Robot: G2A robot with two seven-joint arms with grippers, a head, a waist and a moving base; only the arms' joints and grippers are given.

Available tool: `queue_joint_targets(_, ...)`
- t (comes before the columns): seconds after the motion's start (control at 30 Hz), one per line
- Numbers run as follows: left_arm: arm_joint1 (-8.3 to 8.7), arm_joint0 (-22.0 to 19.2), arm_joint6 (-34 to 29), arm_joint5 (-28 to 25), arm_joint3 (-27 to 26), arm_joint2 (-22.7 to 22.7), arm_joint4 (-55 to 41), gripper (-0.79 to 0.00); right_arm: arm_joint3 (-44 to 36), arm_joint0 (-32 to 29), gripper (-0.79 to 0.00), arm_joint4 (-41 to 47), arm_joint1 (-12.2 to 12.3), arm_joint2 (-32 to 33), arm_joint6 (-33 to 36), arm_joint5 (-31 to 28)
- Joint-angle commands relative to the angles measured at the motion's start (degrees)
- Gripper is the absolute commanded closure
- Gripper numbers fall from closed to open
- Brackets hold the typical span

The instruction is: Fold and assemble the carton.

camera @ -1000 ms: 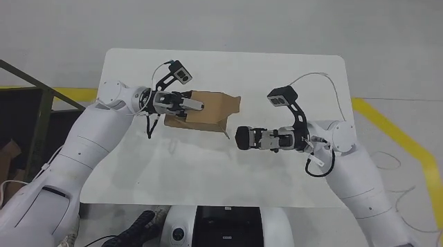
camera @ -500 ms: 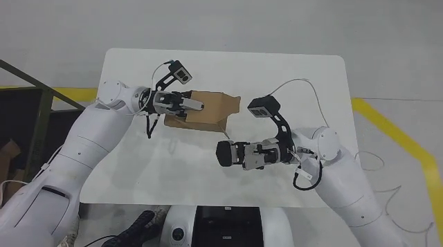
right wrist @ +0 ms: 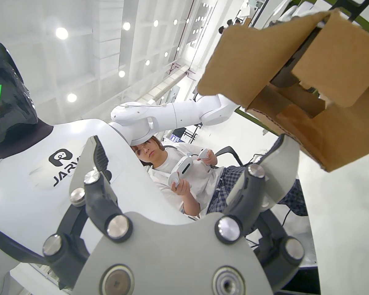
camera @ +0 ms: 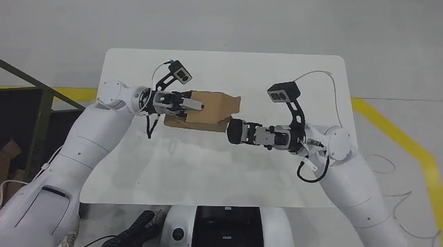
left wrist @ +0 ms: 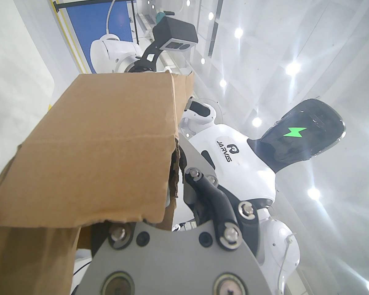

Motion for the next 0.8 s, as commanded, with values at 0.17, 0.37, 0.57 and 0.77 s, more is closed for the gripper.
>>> queue_joint_targets(0.17, 0.0, 0.0, 0.0, 0.0, 0.0, 0.0, 0.0, 0.0, 1.2, 0.6, -0.785, 0.9, -0.4, -0.3, -1.8, -2.5)
queue_joint_targets(0.37, 0.0, 0.0, 0.0, 0.0, 0.0, 0.0, 0.0, 0.0, 2.0, 1.1, -0.785, 1.3, -0.6, -0.4, -2.9, -3.7)
queue_joint_targets(0.57, 0.0, 0.0, 0.0, 0.0, 0.0, 0.0, 0.0, 0.0, 2.7, 1.5, -0.785, 1.2, -0.7, -0.1, -3.6, -4.3)
queue_joint_targets(0.77, 0.0, 0.0, 0.0, 0.0, 0.0, 0.0, 0.0, 0.0, 4.2, 2.5, -0.785, 2.5, -1.0, -0.6, -2.9, -4.1)
